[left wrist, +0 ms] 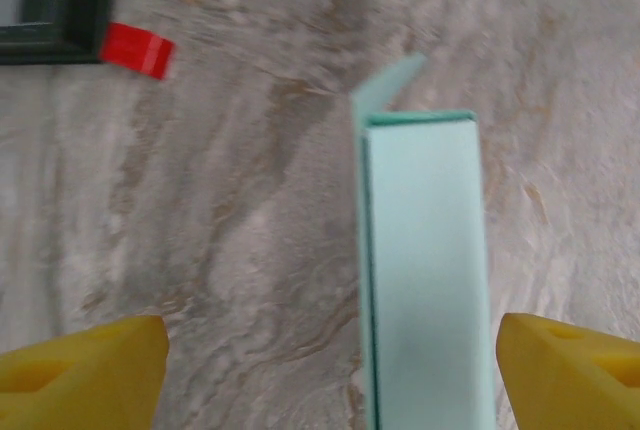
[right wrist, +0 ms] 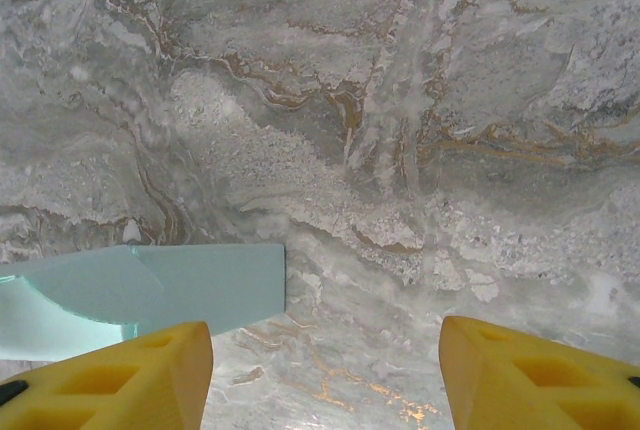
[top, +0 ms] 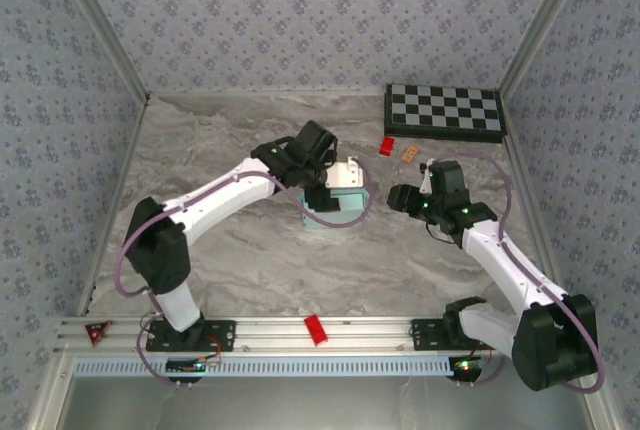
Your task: Fold the paper box
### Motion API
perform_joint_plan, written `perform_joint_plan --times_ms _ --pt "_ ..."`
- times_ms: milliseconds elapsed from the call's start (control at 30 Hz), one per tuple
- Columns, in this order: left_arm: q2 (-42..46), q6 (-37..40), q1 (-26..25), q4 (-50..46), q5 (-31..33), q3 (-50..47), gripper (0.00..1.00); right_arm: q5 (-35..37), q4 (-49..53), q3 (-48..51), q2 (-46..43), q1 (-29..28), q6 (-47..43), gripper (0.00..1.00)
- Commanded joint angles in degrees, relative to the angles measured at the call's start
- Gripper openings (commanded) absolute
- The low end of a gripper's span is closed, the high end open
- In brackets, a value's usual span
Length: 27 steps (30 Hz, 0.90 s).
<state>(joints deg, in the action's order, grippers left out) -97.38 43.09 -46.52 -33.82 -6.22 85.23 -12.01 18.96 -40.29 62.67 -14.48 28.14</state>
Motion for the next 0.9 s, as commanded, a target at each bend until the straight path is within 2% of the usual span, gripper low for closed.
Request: perform_joint_plan --times_ms 0,133,200,300,400,600,867 --pt "6.1 -9.9 -0.1 7.0 4.9 -2.8 0.85 -2.0 3.0 -4.7 1.5 0.6 -6.0 0.63" --pt "11.6 -21.9 1.4 11.5 7.5 -6.5 0.83 -5.4 4.7 -7.6 3.5 0.5 -9.7 0.63" --pt "14.1 -31.1 2.6 11.8 11.3 -7.4 0.81 -7.2 5.2 -8.9 4.2 0.3 -11.6 0.62" --pt "16.1 -43.6 5.4 5.9 14.6 -6.6 0.81 -8.1 7.2 -11.3 5.3 0.3 -14.7 0.62" --pt "17.7 -52.6 8.7 0.7 11.3 -7.9 0.79 -8.8 9.5 -13.7 6.5 -0.1 -17.2 0.61" --pt "22.8 -62.6 11.9 2.0 4.5 -17.0 0.74 -8.8 11.8 -16.1 8.2 -1.8 -19.4 0.59" --pt "22.0 -64.3 12.1 3.1 -3.0 -21.6 0.62 -8.6 11.5 -17.1 11.1 -5.6 -19.5 0.51"
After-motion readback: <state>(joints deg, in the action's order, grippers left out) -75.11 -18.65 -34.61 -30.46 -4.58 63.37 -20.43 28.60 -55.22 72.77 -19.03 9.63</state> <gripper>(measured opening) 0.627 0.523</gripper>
